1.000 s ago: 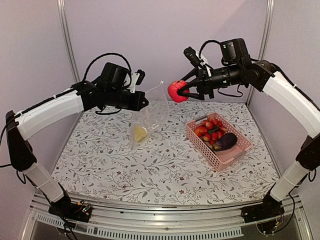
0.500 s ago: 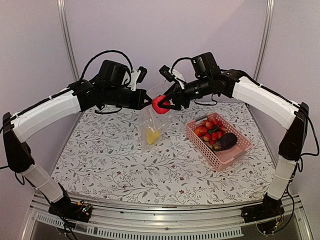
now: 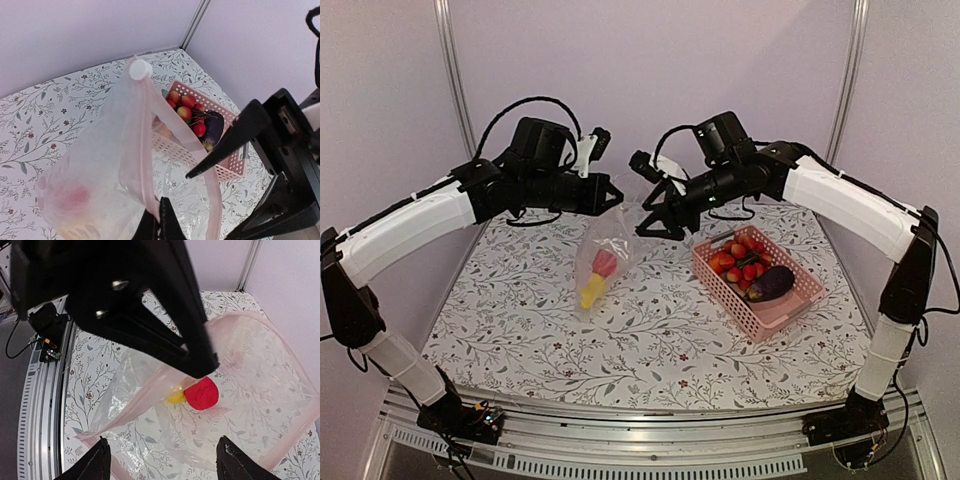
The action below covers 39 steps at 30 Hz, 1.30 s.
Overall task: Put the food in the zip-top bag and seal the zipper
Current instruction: Place the fake fruit in the zipper food storage bag, then pass from the left arm to the right
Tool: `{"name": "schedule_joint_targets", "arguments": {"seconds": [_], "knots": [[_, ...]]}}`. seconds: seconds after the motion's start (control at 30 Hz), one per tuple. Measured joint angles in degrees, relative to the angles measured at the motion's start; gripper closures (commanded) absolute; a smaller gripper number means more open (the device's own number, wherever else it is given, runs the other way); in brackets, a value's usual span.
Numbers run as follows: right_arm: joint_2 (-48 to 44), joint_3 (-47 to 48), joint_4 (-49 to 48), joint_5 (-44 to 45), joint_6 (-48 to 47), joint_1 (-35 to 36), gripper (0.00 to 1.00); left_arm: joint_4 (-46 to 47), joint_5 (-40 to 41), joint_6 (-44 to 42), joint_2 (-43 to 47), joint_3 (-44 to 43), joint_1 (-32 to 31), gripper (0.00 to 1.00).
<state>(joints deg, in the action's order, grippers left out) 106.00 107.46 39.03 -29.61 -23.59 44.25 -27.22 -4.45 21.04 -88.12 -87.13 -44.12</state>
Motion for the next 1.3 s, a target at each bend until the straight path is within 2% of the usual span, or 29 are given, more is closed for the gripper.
{"name": "schedule_joint_targets", "arguments": {"seconds": [0.2, 0.5, 0.63, 0.83, 0.93, 0.97, 1.03, 1.07, 1.13, 1.2, 1.3], "knots": [[-7.56, -7.45, 3.21, 2.71, -12.81, 5.64, 0.42, 0.20, -0.04, -0.02, -0.63, 0.02, 0.13, 1.00], [-8.26, -10.25, 3.26, 12.79, -21.75, 9.44, 0.47, 0.59, -1.03, -0.02, -2.01, 0.04, 0.42, 1.00], [-8.00, -10.36, 2.80, 16.94, -24.37, 9.99, 0.60, 0.61, -1.44, -0.07, -2.01, 0.04, 0.46, 1.00], [-7.30, -10.40, 1.44, 20.02, -26.77, 11.04, 0.70, 0.61, -1.73, -0.09, -2.01, 0.09, 0.63, 1.00], [-6.29, -10.40, 0.87, 21.55, -28.06, 12.20, 0.85, 0.59, -1.86, -0.15, -2.01, 0.09, 0.76, 1.00], [-5.95, -10.40, 0.70, 21.97, -28.68, 12.57, 0.90, 0.59, -1.88, -0.24, -1.99, 0.09, 0.83, 0.96], [-5.29, -10.40, 0.37, 22.91, -29.31, 13.11, 0.99, 0.48, -1.77, -0.46, -1.84, 0.13, 0.98, 0.82], [-5.01, -10.38, 0.11, 23.28, -29.79, 13.22, 1.00, 0.52, -1.44, -0.72, -1.60, 0.33, 1.07, 0.71], [-4.46, -10.25, -0.20, 24.09, -29.75, 13.44, 1.00, 0.72, -0.17, -1.20, -0.46, 1.53, 1.22, 0.56], [-4.09, -9.53, -0.04, 24.70, -29.73, 13.44, 1.00, 1.46, 2.23, -1.90, 2.38, 4.76, 1.38, 0.51], [-3.87, -7.32, -0.22, 24.55, -28.68, 12.94, 1.00, 4.98, 5.70, -2.58, 10.73, 14.88, 1.51, 0.50]]}}
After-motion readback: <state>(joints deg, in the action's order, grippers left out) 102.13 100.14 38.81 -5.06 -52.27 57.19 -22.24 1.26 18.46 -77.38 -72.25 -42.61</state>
